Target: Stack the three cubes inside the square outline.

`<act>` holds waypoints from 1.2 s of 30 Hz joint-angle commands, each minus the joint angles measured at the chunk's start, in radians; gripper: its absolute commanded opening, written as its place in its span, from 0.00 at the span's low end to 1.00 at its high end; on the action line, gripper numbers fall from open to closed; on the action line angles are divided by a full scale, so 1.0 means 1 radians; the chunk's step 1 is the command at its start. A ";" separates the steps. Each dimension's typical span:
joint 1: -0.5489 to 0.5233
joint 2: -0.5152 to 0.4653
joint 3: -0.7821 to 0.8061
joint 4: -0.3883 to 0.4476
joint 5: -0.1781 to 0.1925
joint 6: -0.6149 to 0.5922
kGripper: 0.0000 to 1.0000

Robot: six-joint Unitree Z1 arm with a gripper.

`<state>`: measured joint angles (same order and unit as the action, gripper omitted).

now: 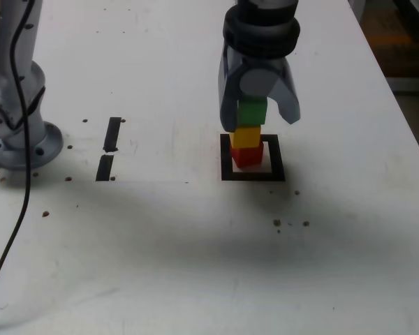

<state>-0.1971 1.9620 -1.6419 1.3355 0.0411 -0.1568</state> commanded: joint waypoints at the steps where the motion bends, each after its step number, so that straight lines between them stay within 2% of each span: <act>1: 0.002 -0.015 0.004 0.001 0.005 -0.004 0.85; 5: -0.004 -0.050 0.003 0.019 0.046 -0.021 0.89; 12: -0.033 -0.182 0.047 0.100 0.184 -0.086 0.96; 17: -0.036 -0.261 0.162 0.114 0.206 -0.144 0.97; 22: -0.025 -0.294 0.275 0.108 0.185 -0.192 0.98; 28: 0.001 -0.286 0.370 0.056 0.119 -0.198 0.98; 33: 0.023 -0.279 0.469 -0.043 0.058 -0.196 0.98; 36: 0.041 -0.270 0.553 -0.145 0.024 -0.190 0.98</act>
<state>-0.1594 1.6857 -1.0977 1.2077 0.0682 -0.3486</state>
